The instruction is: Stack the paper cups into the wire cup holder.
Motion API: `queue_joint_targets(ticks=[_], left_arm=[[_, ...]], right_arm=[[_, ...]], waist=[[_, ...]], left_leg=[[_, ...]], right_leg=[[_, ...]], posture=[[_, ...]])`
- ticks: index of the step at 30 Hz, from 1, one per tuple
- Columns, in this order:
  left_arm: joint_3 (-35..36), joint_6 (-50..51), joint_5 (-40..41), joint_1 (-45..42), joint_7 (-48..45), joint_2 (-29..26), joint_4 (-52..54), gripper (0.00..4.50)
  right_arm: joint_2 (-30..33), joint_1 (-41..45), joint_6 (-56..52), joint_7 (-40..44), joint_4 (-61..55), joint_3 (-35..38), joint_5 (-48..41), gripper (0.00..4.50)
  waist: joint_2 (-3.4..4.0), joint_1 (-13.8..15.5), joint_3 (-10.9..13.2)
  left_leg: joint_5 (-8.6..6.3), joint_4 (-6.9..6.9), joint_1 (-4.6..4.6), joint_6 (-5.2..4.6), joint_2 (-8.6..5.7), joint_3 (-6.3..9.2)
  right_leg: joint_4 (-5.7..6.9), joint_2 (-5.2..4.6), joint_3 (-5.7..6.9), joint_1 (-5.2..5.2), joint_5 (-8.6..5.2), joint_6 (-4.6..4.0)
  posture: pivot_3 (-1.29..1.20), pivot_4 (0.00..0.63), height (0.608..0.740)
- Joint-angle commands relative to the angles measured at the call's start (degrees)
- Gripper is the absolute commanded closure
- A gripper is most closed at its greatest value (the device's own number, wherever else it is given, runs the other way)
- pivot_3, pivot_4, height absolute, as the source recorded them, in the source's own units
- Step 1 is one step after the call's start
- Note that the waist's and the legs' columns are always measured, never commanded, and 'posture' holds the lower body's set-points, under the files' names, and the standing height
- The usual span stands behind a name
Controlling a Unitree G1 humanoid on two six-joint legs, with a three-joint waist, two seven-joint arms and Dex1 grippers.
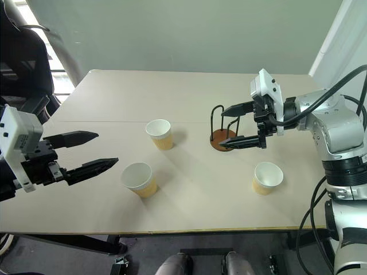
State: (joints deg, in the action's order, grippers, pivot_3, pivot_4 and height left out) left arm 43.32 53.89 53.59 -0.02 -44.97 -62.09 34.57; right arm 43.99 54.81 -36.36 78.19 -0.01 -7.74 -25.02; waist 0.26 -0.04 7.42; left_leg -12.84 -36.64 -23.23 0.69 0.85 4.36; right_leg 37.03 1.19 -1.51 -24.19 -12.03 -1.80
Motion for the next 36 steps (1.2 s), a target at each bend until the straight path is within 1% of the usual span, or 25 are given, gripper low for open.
queue_joint_targets(ticks=[1,6,12,18,20,22,26,31,36], left_arm=[[2.46,-0.10,-0.04,0.08,-0.48,-1.02,0.62,0.02],[2.60,-0.21,-0.14,0.25,-0.86,-1.18,0.39,0.02],[0.53,-0.69,0.37,-1.52,-0.71,-1.36,0.15,0.02],[-5.56,-3.23,-1.43,-5.00,-1.45,-1.33,-2.76,0.02],[-8.03,-3.98,-1.49,-7.24,-1.58,-1.22,-3.65,0.02],[-11.89,-5.46,-3.10,-9.77,-1.63,-0.97,-4.87,0.02],[-15.83,-6.34,-4.10,-11.97,-1.58,-0.23,-5.21,0.02],[-17.04,-6.31,-4.39,-12.54,-1.43,0.15,-4.84,0.02],[-17.26,-5.80,-3.82,-12.51,-0.28,0.78,-3.32,0.02]], right_arm=[[0.91,0.71,0.21,-0.32,-1.28,1.08,-0.01,0.00],[1.10,0.63,-0.01,-0.39,-1.50,1.03,-0.10,0.00],[2.60,-0.66,-0.97,-0.77,-2.42,0.95,0.38,0.00],[7.56,-5.29,-8.23,-4.13,-5.67,-0.83,2.70,0.00],[7.83,-7.00,-11.91,-6.14,-7.46,-0.72,2.04,0.00],[6.34,-8.21,-16.10,-10.72,-8.65,-2.10,3.25,0.00],[1.87,-7.24,-22.51,-18.84,-7.20,-2.98,4.77,0.00],[-5.78,-4.83,-26.85,-29.28,-1.10,-2.98,7.83,0.00],[-10.54,-3.41,-25.81,-34.71,4.81,-2.56,9.95,0.00]], waist=[[0.00,-0.01,0.00],[0.00,-0.01,0.00],[0.00,0.00,0.00],[-0.01,0.28,-0.01],[-0.01,0.29,-0.01],[-0.01,0.29,-0.01],[0.00,-0.23,0.00],[0.00,-0.24,0.00],[0.01,0.11,0.00]], left_leg=[[0.00,0.00,0.00,0.00,0.00,0.00],[0.00,0.00,0.00,0.00,0.00,0.00],[0.00,0.00,0.00,0.00,0.00,0.00],[-0.01,-0.01,-0.01,0.00,0.00,0.00],[-0.01,-0.01,0.00,0.00,0.00,0.00],[0.00,-0.02,0.00,0.01,0.00,0.00],[0.02,-0.03,0.08,0.00,0.00,-0.03],[0.03,0.03,0.06,-0.02,0.03,-0.02],[-0.07,0.05,0.02,-0.03,0.03,0.00]], right_leg=[[0.00,0.00,0.00,0.00,0.00,0.00],[0.00,0.00,0.00,0.00,0.00,0.00],[0.00,0.00,0.00,0.00,0.00,0.00],[0.00,0.00,0.00,0.03,0.01,0.02],[0.00,0.00,0.00,0.03,0.02,0.04],[0.00,0.00,0.00,0.03,0.03,0.05],[0.02,0.00,-0.01,0.05,0.13,0.21],[0.02,0.00,0.01,0.00,0.23,0.38],[0.02,0.00,0.03,-0.04,0.25,0.42]], posture=[[0.00,0.150,0.740],[0.00,0.150,0.740],[0.00,0.150,0.740],[0.00,0.150,0.740],[0.00,0.150,0.740],[0.00,0.150,0.740],[0.00,0.150,0.740],[0.00,0.150,0.740],[0.00,0.150,0.740]])
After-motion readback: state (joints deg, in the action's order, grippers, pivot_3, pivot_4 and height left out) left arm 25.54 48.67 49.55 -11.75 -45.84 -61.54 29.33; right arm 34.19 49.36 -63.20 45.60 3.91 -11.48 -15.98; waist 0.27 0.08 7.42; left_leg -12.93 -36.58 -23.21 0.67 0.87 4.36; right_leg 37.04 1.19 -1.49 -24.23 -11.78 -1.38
